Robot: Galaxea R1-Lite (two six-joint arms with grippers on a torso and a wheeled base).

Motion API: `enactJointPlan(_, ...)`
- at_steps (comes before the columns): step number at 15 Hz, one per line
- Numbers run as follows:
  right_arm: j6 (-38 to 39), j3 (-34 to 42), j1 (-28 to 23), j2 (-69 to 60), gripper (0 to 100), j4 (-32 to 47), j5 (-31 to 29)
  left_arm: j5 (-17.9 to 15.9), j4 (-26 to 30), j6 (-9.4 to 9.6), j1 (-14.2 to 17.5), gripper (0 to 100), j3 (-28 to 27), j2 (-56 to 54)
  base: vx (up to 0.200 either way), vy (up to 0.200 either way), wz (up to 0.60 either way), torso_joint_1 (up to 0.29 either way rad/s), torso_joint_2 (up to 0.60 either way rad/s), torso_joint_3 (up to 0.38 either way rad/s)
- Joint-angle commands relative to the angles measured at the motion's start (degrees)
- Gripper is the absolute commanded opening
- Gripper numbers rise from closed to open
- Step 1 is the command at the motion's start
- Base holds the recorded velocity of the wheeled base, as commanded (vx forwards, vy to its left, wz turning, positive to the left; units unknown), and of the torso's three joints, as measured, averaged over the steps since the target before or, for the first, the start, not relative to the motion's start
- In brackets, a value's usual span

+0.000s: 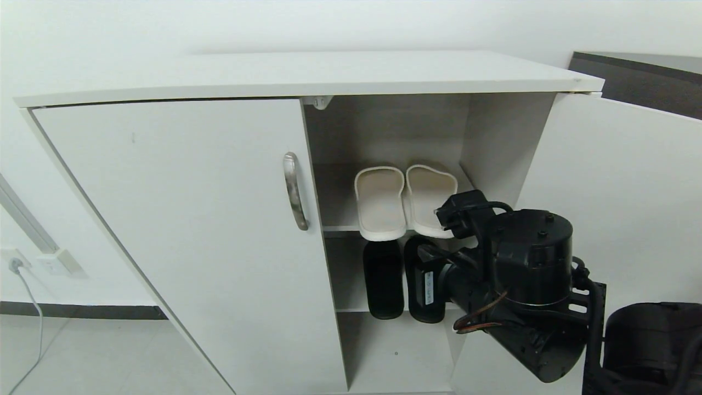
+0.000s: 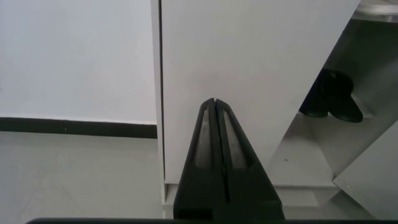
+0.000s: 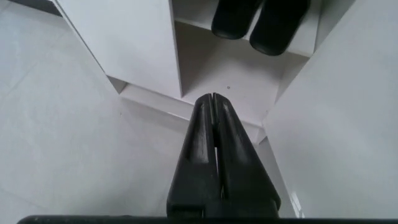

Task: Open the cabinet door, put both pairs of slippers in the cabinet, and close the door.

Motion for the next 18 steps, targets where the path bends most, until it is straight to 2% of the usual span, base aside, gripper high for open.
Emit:
enactJointPlan(1,-0.01,0.19,0.05,0.36,0,-0.01,-0.03,0.01,-0.01,0.01,0.01,0,-0.09,0.08,-0.2,0.0,0.0,0.002,0.0,0.002)
enactJointPlan(17,0.08,0.28,0.23,3.52,0,-0.1,-0.2,0.01,-0.01,-0.08,0.01,0,0.0,0.08,-0.2,0.0,0.0,0.002,0.0,0.003)
enactJointPlan(18,0.17,0.28,-0.21,3.7,0,-0.18,-0.11,0.01,-0.01,-0.08,0.01,0,-0.09,0.08,0.0,0.0,0.0,0.0,0.0,0.0)
